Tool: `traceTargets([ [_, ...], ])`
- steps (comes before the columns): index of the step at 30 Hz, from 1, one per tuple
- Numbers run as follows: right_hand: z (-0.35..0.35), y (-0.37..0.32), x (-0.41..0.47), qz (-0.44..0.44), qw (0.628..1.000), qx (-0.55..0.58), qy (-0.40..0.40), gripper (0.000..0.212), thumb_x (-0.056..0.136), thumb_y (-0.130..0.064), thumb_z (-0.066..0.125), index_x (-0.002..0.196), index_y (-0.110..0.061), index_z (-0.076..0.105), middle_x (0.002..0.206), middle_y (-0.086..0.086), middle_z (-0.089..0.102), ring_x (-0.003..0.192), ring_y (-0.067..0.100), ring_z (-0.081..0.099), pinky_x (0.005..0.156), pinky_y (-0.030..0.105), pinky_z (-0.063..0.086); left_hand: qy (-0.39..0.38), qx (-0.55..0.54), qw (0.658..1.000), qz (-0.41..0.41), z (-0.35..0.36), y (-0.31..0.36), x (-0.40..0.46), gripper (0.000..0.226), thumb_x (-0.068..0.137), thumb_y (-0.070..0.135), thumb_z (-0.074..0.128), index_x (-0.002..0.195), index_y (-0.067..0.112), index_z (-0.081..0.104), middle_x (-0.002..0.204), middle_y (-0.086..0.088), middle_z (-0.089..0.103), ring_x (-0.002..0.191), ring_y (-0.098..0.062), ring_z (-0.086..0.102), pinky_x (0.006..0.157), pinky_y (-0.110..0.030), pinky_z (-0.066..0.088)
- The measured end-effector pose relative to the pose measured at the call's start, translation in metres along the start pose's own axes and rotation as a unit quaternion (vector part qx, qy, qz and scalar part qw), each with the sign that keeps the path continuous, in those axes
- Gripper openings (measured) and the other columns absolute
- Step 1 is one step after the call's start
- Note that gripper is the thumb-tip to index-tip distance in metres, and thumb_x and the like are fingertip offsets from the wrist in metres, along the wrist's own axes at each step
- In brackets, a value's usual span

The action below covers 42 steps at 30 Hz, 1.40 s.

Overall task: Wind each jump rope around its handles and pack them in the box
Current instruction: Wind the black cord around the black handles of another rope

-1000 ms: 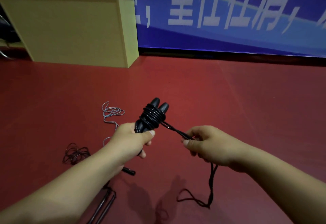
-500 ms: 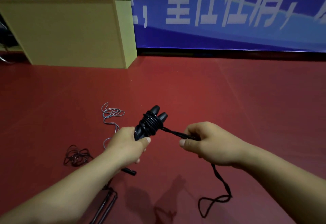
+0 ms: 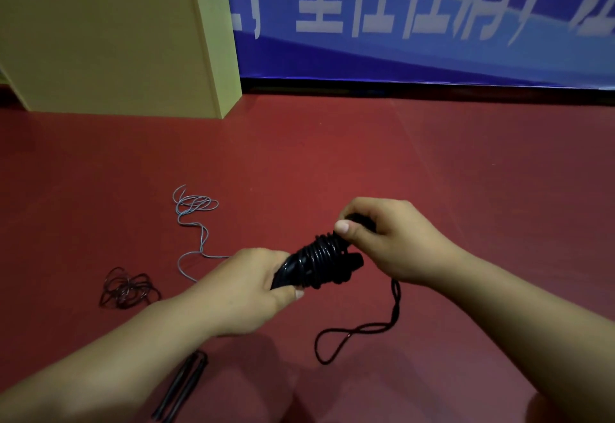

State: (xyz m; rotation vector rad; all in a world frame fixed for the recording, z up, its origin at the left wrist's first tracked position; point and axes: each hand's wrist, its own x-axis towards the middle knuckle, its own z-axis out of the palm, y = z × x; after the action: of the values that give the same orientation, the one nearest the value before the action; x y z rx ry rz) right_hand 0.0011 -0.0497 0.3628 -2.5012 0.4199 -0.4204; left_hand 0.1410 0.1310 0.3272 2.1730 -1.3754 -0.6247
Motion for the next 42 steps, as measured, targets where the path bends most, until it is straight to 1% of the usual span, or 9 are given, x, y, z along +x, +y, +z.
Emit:
traceTargets([
  [4, -0.005, 0.006, 0.0, 0.02, 0.999, 0.044, 0.013, 0.015, 0.086, -0.042, 0.067, 0.087, -0.026, 0.069, 0.074, -0.005, 0.071, 0.07, 0.005, 0.064, 0.065, 0.023, 0.05, -0.024, -0.027, 0.998, 0.042, -0.003, 0.003, -0.004, 0.023, 0.088, 0.027, 0.065, 0.075, 0.017, 0.049, 0.059, 0.013, 0.039, 0.056, -0.004, 0.035, 0.057, -0.031, 0.031],
  [9, -0.01, 0.006, 0.0, 0.074, 0.962, 0.259, -0.041, 0.029, 0.071, -0.029, 0.082, 0.086, -0.008, 0.068, 0.074, 0.005, 0.072, 0.068, 0.016, 0.068, 0.072, 0.032, 0.056, -0.124, -0.137, 0.982, 0.036, -0.008, 0.009, -0.01, 0.018, 0.091, 0.017, 0.066, 0.077, 0.017, 0.055, 0.061, 0.008, 0.049, 0.053, -0.011, 0.05, 0.054, -0.026, 0.043],
  [16, -0.008, 0.002, -0.004, 0.103, 0.902, 0.389, -0.154, 0.019, 0.071, -0.027, 0.073, 0.075, -0.013, 0.061, 0.061, -0.003, 0.054, 0.052, 0.006, 0.048, 0.054, 0.018, 0.04, -0.258, -0.251, 0.932, 0.038, -0.012, 0.018, -0.017, 0.016, 0.091, 0.016, 0.067, 0.088, 0.002, 0.058, 0.07, -0.001, 0.058, 0.066, -0.024, 0.053, 0.055, -0.026, 0.052],
  [19, -0.007, -0.005, -0.004, 0.109, 0.885, 0.423, -0.163, 0.019, 0.076, -0.029, 0.066, 0.072, -0.013, 0.058, 0.057, -0.004, 0.055, 0.048, 0.006, 0.049, 0.048, 0.017, 0.041, -0.276, -0.288, 0.916, 0.048, -0.016, 0.021, -0.019, 0.009, 0.092, 0.016, 0.066, 0.085, 0.013, 0.061, 0.071, 0.0, 0.059, 0.062, -0.021, 0.054, 0.056, -0.025, 0.051],
  [23, -0.002, -0.014, -0.005, 0.109, 0.882, 0.434, -0.15, 0.029, 0.091, -0.031, 0.055, 0.068, -0.013, 0.052, 0.059, 0.0, 0.052, 0.05, 0.009, 0.047, 0.05, 0.017, 0.042, -0.229, -0.33, 0.914, 0.053, -0.019, 0.024, -0.018, 0.019, 0.087, 0.02, 0.068, 0.095, 0.003, 0.064, 0.075, -0.004, 0.062, 0.057, -0.014, 0.058, 0.056, -0.022, 0.049],
  [28, 0.013, -0.018, -0.003, 0.134, 0.92, 0.348, -0.121, 0.025, 0.096, -0.007, 0.047, 0.076, -0.009, 0.063, 0.071, 0.01, 0.057, 0.063, 0.02, 0.053, 0.054, 0.025, 0.048, -0.152, -0.4, 0.903, 0.035, -0.018, 0.024, -0.013, 0.02, 0.076, 0.034, 0.073, 0.09, 0.02, 0.074, 0.081, -0.003, 0.067, 0.075, -0.027, 0.056, 0.058, -0.021, 0.048],
  [32, 0.023, -0.022, 0.0, 0.15, 0.918, 0.344, -0.131, 0.023, 0.097, -0.012, 0.042, 0.101, 0.004, 0.058, 0.08, 0.016, 0.056, 0.069, 0.024, 0.052, 0.053, 0.026, 0.05, -0.134, -0.427, 0.894, 0.025, -0.016, 0.022, -0.012, 0.019, 0.074, 0.032, 0.075, 0.088, 0.019, 0.076, 0.082, -0.002, 0.068, 0.074, -0.023, 0.06, 0.068, -0.024, 0.051],
  [37, 0.03, -0.034, 0.001, 0.181, 0.897, 0.391, -0.097, 0.025, 0.105, -0.027, 0.039, 0.093, -0.015, 0.059, 0.075, 0.008, 0.053, 0.056, 0.019, 0.048, 0.055, 0.033, 0.049, -0.03, -0.497, 0.867, -0.014, -0.014, 0.026, -0.008, 0.017, 0.074, 0.022, 0.069, 0.086, 0.012, 0.074, 0.077, -0.004, 0.067, 0.065, -0.017, 0.062, 0.066, -0.027, 0.053],
  [42, 0.033, -0.033, 0.001, 0.179, 0.905, 0.363, -0.135, 0.019, 0.104, -0.026, 0.041, 0.098, -0.014, 0.054, 0.07, 0.002, 0.052, 0.052, 0.014, 0.045, 0.05, 0.029, 0.044, 0.043, -0.47, 0.88, -0.054, -0.014, 0.023, -0.002, 0.018, 0.074, 0.022, 0.08, 0.088, 0.013, 0.072, 0.074, -0.001, 0.066, 0.061, -0.013, 0.061, 0.062, -0.025, 0.05],
])
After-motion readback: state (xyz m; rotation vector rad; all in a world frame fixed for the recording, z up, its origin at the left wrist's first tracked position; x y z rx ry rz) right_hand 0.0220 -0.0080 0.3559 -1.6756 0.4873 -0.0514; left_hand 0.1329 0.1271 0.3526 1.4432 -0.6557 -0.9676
